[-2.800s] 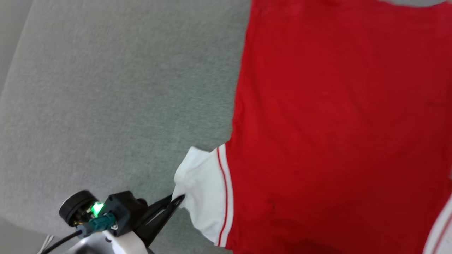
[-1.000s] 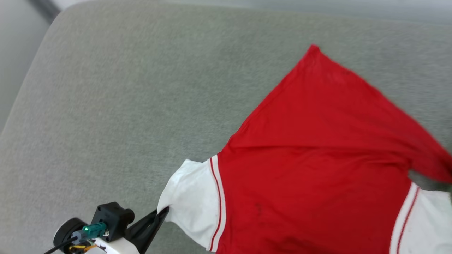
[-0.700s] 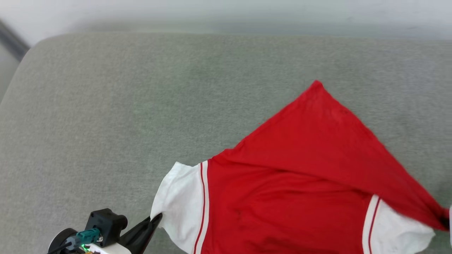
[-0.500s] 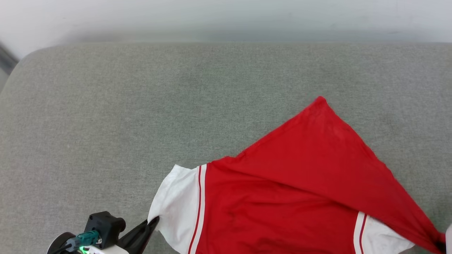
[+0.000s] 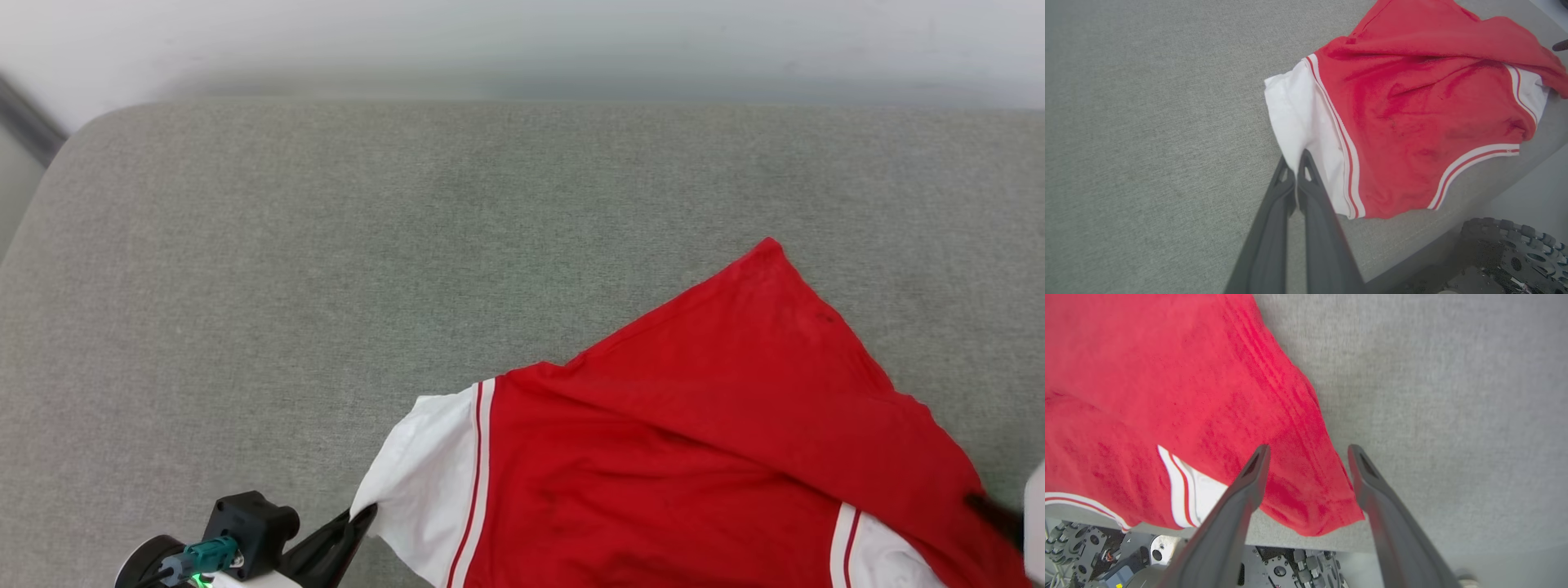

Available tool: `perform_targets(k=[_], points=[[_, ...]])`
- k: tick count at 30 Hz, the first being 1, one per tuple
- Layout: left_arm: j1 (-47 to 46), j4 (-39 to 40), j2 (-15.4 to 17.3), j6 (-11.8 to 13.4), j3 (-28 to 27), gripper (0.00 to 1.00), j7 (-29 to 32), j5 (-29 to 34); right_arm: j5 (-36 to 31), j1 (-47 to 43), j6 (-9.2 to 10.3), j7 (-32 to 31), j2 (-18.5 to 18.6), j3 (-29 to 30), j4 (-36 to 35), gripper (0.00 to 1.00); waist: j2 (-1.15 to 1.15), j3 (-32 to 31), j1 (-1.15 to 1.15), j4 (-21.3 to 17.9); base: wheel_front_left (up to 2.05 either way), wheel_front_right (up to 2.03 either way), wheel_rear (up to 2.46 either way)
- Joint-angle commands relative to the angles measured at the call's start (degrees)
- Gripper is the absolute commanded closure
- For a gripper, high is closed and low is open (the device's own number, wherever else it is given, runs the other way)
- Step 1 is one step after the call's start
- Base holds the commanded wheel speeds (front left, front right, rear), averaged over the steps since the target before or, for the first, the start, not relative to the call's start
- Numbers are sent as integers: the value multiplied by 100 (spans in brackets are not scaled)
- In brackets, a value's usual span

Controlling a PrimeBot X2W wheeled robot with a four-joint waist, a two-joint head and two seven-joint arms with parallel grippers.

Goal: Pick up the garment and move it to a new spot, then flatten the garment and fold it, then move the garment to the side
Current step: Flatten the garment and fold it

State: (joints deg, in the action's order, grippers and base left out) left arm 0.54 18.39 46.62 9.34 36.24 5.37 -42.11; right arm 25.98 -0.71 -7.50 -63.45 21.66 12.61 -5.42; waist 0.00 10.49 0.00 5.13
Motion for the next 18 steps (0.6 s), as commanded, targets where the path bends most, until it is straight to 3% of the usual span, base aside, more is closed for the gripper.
perform_targets(k=[1,9,18], points=[[-86,43,29,33,-12,100,9,17,13,196,2,51,72,-22,-118,0,0,22,0,48,0,0,0],[-220,328,86,100,-21,100,135,142,-73,1644,2,-267,27,-674,-474,0,0,400,0,328,0,0,0],[-657,504,-130,-36,124,100,212,351,-595,3232,2,-712,86,-1281,488,0,0,1139,0,950,0,0,0]])
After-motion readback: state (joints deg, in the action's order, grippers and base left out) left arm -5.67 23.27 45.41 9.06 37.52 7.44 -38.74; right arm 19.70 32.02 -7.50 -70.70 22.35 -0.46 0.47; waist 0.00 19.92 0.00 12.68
